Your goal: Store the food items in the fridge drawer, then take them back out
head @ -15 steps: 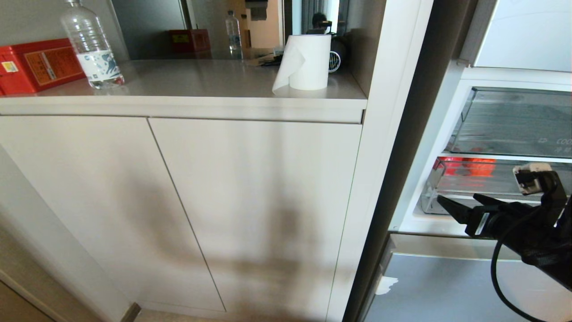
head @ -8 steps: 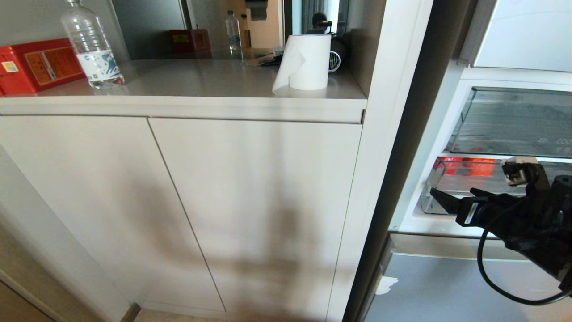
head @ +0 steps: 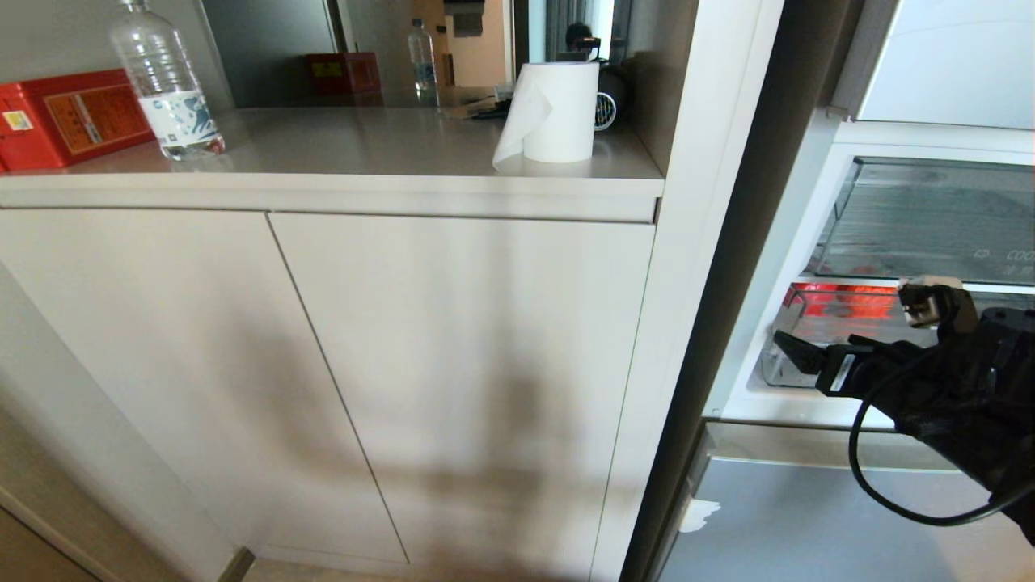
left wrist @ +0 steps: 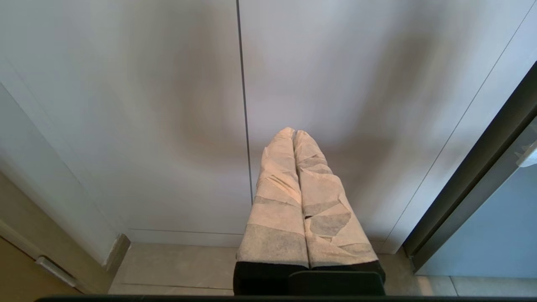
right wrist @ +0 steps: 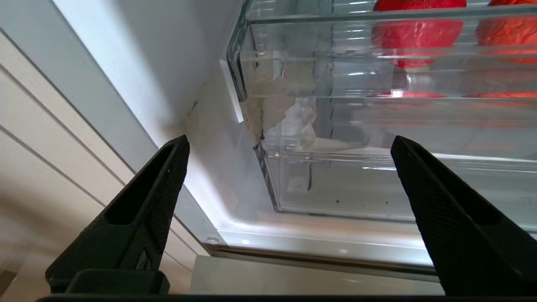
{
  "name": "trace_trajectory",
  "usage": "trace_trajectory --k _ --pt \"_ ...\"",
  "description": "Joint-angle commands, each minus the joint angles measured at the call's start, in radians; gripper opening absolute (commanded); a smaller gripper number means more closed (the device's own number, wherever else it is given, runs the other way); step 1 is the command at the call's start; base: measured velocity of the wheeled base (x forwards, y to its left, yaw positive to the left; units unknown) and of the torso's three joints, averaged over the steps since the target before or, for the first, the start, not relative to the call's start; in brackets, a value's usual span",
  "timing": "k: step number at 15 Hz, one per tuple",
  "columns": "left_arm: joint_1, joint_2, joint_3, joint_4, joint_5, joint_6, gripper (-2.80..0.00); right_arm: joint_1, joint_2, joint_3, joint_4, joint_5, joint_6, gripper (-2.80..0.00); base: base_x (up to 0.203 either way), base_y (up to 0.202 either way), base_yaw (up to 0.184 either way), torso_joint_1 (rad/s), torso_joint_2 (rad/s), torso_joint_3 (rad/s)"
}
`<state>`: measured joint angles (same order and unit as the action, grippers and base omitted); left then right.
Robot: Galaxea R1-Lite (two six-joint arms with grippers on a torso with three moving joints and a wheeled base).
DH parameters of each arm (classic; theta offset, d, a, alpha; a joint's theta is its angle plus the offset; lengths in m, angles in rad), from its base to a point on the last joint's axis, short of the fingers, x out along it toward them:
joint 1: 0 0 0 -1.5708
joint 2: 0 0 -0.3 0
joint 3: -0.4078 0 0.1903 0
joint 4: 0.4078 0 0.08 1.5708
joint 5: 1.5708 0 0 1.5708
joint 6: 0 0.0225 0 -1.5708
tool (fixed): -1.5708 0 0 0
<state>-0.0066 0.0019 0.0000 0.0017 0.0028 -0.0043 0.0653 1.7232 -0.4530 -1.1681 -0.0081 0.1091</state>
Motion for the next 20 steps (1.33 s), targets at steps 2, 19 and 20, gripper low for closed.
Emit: trace_trajectory --k 2,19,20 --pt "0.0 0.001 0.0 0.0 0.0 0.0 -2.8 0.001 0.009 -0.015 -0.007 -0.001 0.012 0.0 0.0 0.0 0.0 0.0 0.0 0.0" --pt "0.0 0.001 0.0 0.0 0.0 0.0 -2.8 0.078 0.059 -0.087 -0.005 -0.027 0.014 -2.8 0.0 0.0 0.0 0.0 0.0 0.0" --pt "0.0 0.001 0.0 0.0 0.0 0.0 -2.8 0.081 0.06 -0.089 -0.005 -0.04 0.014 -2.8 0.0 0.0 0.0 0.0 0.0 0.0"
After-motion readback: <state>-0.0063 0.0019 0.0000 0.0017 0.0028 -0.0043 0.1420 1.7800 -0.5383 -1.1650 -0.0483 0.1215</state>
